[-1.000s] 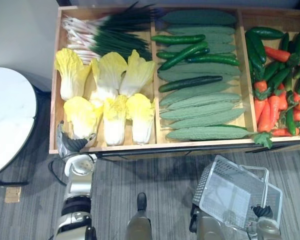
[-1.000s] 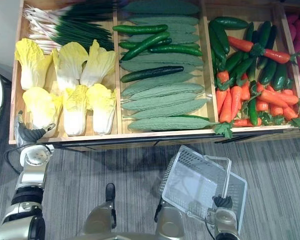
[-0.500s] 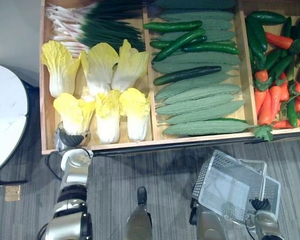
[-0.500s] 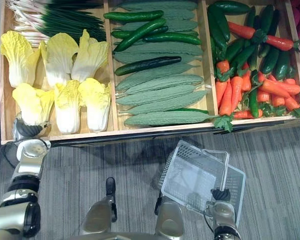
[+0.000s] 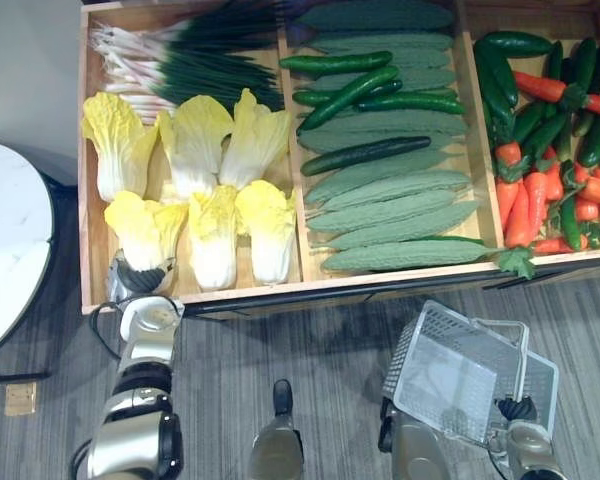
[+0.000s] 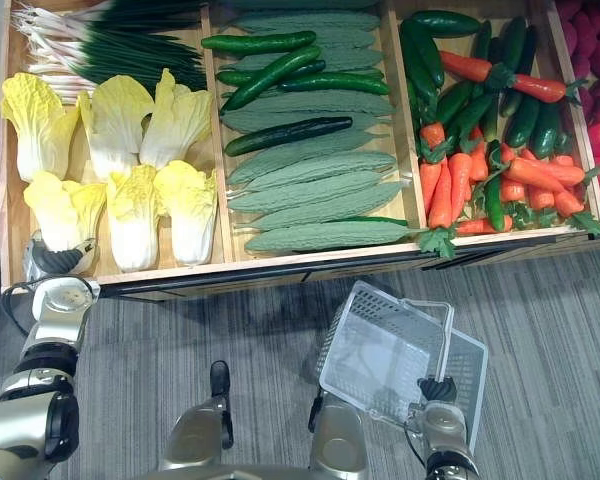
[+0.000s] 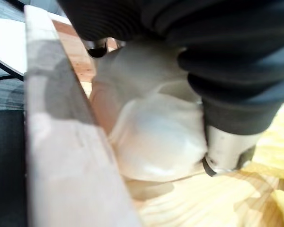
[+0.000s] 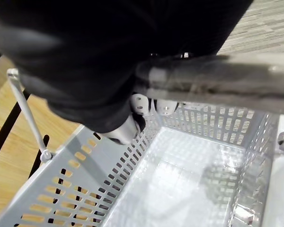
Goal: Pick vegetable in the basket
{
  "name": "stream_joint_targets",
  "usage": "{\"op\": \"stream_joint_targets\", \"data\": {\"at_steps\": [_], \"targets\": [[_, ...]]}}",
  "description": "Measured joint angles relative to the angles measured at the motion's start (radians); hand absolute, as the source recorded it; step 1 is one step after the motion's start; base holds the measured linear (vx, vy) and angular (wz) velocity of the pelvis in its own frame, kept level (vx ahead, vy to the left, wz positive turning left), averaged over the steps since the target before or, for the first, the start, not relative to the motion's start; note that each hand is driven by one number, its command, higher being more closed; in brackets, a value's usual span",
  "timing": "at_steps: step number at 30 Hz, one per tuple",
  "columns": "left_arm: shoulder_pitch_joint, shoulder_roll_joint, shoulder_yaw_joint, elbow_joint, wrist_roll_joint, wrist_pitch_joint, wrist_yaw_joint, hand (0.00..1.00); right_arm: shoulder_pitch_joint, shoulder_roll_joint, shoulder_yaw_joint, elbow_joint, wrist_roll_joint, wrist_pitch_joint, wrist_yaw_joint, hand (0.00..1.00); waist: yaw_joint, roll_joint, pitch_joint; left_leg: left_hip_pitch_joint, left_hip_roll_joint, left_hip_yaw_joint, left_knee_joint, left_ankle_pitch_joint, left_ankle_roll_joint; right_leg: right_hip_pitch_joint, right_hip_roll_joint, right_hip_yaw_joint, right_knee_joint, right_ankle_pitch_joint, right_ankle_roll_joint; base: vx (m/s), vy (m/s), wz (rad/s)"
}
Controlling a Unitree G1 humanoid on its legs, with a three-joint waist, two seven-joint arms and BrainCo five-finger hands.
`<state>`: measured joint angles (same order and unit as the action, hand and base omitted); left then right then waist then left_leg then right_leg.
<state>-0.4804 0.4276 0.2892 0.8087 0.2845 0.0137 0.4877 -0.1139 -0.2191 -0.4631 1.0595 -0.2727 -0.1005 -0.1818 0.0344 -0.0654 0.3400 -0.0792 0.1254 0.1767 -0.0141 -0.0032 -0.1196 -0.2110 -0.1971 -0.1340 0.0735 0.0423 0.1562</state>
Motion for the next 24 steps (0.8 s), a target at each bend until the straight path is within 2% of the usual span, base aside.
{"op": "stream_joint_targets", "data": {"at_steps": [6, 10, 14, 19, 24], "targets": [[0.178, -0.202, 0.023, -0.383, -0.006, 0.012, 0.058, 1.00, 0.027, 0.005, -0.042, -0.002, -0.001, 0.001, 0.000, 1.00, -0.007, -0.006, -0.003, 0.016, -0.003, -0.030, -0.002, 0.001, 0.001, 0.039, -0.003, -0.031, -0.013, 0.000, 0.000, 0.01, 0.000, 0.10], [0.212, -0.223, 0.036, -0.526, 0.005, 0.010, 0.090, 1.00, 0.039, 0.005, -0.051, 0.000, -0.003, 0.007, 0.001, 1.00, -0.007, -0.006, -0.010, 0.029, -0.004, -0.048, -0.002, 0.001, 0.001, 0.062, -0.004, -0.042, -0.021, 0.000, 0.000, 0.01, -0.003, 0.08], [0.240, -0.239, 0.044, -0.671, 0.030, 0.004, 0.125, 1.00, 0.062, 0.006, -0.050, 0.013, -0.012, 0.006, 0.003, 1.00, -0.010, -0.003, -0.076, 0.028, -0.004, -0.051, -0.003, 0.001, 0.001, 0.072, -0.004, -0.048, -0.033, 0.001, 0.002, 0.00, 0.000, 0.06], [0.263, -0.289, 0.053, -0.846, 0.085, -0.012, 0.172, 1.00, 0.080, 0.006, -0.046, 0.022, -0.025, 0.005, 0.008, 1.00, -0.009, -0.003, -0.123, 0.030, -0.003, -0.049, -0.004, 0.001, 0.001, 0.076, -0.002, -0.044, -0.038, 0.004, 0.006, 0.00, -0.001, 0.00], [0.293, -0.310, -0.010, -1.029, 0.133, -0.016, 0.188, 1.00, 0.100, 0.006, -0.038, 0.041, -0.032, 0.000, 0.016, 1.00, -0.008, -0.005, -0.167, 0.061, 0.003, -0.022, -0.006, -0.001, -0.001, 0.094, 0.006, -0.020, -0.044, 0.010, 0.003, -0.01, -0.005, -0.12]]}}
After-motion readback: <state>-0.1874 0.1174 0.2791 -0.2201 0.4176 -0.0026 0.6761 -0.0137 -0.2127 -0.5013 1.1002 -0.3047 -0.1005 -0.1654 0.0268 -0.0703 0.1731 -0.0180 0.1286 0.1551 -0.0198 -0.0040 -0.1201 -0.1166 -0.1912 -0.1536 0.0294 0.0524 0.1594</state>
